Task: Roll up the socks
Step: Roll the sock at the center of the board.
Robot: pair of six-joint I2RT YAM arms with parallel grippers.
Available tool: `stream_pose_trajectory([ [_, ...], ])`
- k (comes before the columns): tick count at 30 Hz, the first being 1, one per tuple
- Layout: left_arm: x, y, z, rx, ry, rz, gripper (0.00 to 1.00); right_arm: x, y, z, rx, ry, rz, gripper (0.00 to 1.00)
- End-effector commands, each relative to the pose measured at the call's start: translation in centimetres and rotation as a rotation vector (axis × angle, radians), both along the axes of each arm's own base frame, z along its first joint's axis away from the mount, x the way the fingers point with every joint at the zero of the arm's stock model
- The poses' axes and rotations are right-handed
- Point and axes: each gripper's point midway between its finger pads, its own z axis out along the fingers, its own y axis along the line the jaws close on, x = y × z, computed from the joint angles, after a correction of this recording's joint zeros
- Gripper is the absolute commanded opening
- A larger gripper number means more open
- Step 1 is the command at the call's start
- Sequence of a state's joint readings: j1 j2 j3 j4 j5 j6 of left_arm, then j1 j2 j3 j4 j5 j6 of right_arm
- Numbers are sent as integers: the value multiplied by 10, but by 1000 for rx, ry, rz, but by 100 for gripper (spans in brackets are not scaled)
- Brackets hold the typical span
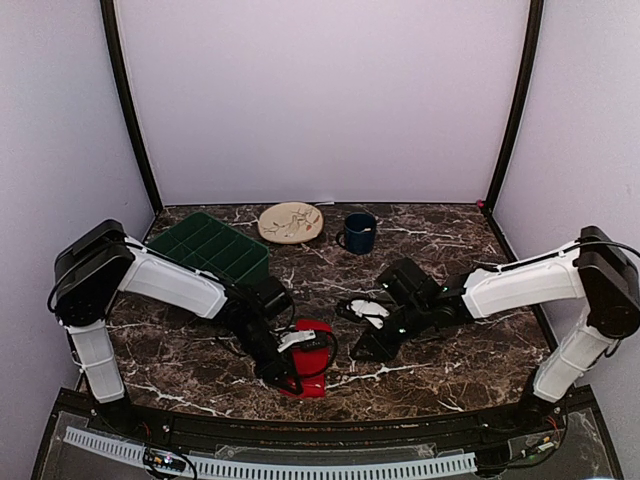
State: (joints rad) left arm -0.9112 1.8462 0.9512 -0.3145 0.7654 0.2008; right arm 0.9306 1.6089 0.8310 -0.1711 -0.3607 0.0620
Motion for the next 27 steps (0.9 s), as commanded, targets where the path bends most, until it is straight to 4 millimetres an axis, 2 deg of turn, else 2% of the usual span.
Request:
stream_pose_trajectory([
  [1, -10, 8, 0, 46, 135, -8, 0, 3, 3, 16, 0, -179, -37, 36],
  [11, -8, -1, -3, 53, 292, 2, 0, -33, 5, 31, -3, -372, 25, 35],
  [14, -8, -3, -4, 61, 318, 2, 0, -42, 13, 32, -13, -396, 70, 36],
  [20, -8, -1, -8, 73, 342, 7, 0, -66, 37, 18, -64, -410, 200, 36],
  [21, -6, -1, -10, 75, 357, 9, 0, -77, 52, 14, -78, -421, 270, 36],
  [27, -3, -3, -15, 85, 359, 9, 0, -91, 66, 7, -108, -436, 347, 36],
])
